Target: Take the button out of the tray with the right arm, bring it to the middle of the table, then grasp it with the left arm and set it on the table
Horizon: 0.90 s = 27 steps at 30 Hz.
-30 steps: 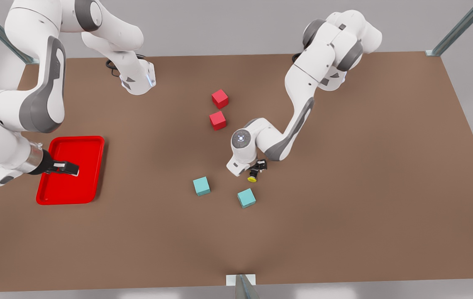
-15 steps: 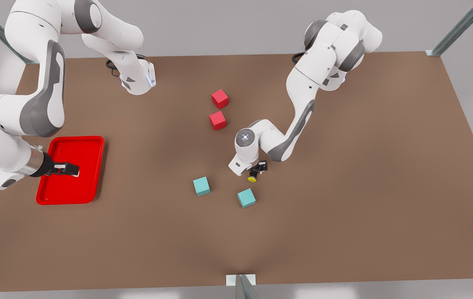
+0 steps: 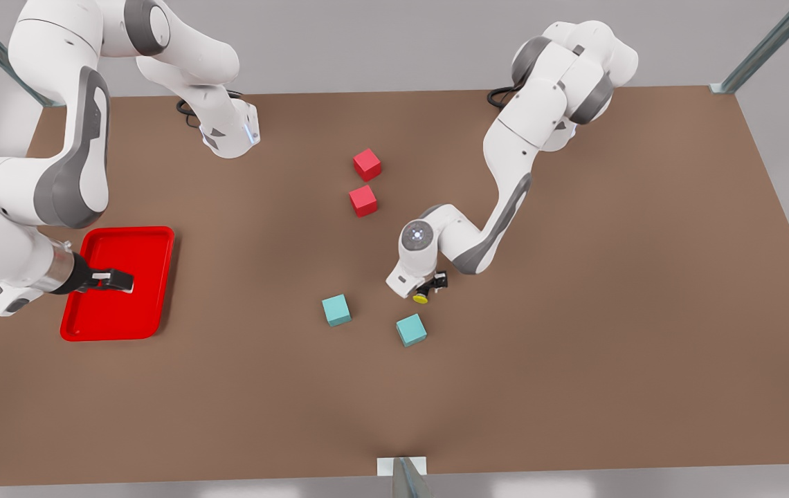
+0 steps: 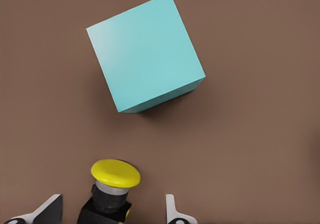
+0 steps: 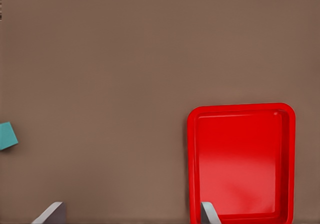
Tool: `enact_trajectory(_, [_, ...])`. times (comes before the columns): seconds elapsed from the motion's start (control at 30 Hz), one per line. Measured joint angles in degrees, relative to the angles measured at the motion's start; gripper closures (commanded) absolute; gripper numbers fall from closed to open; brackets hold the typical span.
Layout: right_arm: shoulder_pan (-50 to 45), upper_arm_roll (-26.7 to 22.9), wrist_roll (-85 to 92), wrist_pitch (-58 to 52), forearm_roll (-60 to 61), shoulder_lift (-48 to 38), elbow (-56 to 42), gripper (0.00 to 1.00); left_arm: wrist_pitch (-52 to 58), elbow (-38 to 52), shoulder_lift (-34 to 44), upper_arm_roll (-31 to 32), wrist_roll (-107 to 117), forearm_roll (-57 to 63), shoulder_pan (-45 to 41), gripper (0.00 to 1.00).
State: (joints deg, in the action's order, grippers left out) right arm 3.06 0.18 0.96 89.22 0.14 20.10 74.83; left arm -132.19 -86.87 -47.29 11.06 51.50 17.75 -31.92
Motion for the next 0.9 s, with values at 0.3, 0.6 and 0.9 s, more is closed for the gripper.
enact_trajectory(0.3, [0.1,0.0,0.4,-0.1,0.0,0.0,0.1,0.0,-0.5,-0.6,0.0,1.1,-0.1,-0.1,1.0,0.0])
enact_trajectory(0.6, [0.3,0.0,0.7,-0.2,0.1,0.3,0.1,0.0,-0.6,-2.3,0.5,1.1,0.0,-0.1,0.6,0.19])
enact_trajectory(0.9, [0.4,-0.1,0.9,-0.2,0.2,0.5,0.0,0.0,0.5,-2.0,1.6,2.7,1.1,0.2,2.9,0.72])
